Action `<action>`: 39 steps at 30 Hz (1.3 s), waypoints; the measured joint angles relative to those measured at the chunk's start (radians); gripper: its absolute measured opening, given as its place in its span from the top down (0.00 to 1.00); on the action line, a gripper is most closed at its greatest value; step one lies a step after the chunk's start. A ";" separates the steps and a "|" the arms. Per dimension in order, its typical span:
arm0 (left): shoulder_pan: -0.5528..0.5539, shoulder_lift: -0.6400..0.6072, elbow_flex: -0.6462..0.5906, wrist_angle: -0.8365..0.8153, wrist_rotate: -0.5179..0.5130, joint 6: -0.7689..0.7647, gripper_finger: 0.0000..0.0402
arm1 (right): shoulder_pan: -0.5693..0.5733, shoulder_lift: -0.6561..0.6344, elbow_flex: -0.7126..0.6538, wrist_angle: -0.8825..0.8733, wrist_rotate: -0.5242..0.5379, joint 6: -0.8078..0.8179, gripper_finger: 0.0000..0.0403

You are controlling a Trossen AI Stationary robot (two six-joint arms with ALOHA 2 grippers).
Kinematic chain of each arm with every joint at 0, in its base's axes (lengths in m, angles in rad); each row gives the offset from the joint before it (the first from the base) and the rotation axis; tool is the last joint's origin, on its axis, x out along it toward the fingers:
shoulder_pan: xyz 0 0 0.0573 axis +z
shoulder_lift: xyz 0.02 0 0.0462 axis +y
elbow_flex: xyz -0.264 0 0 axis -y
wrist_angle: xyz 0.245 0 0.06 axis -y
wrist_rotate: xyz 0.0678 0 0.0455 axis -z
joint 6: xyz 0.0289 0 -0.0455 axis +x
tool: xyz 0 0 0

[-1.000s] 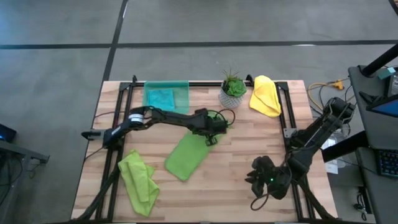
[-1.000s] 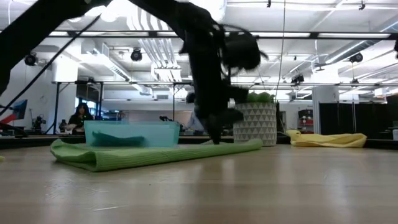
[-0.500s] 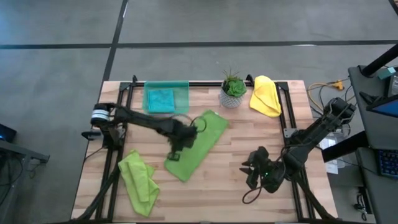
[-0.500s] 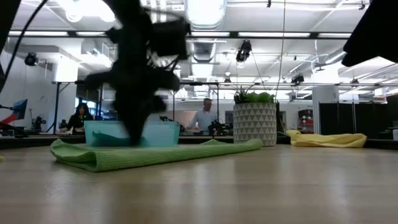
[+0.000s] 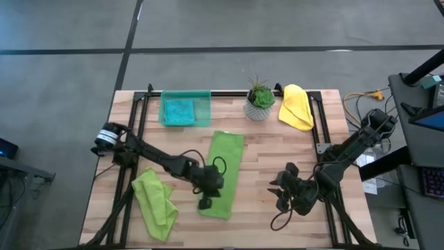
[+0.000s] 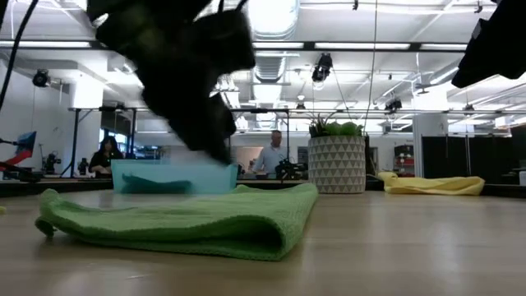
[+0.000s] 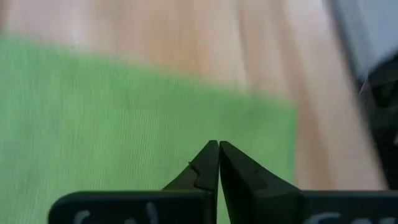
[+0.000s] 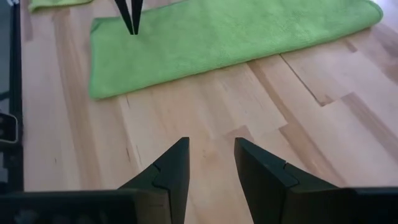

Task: Fold microfiber towels
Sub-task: Fold the green microfiber cloth

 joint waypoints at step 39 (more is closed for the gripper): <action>-0.331 -0.034 0.000 -0.314 -0.263 0.399 0.56 | -0.065 0.062 0.000 0.459 -0.031 0.122 0.70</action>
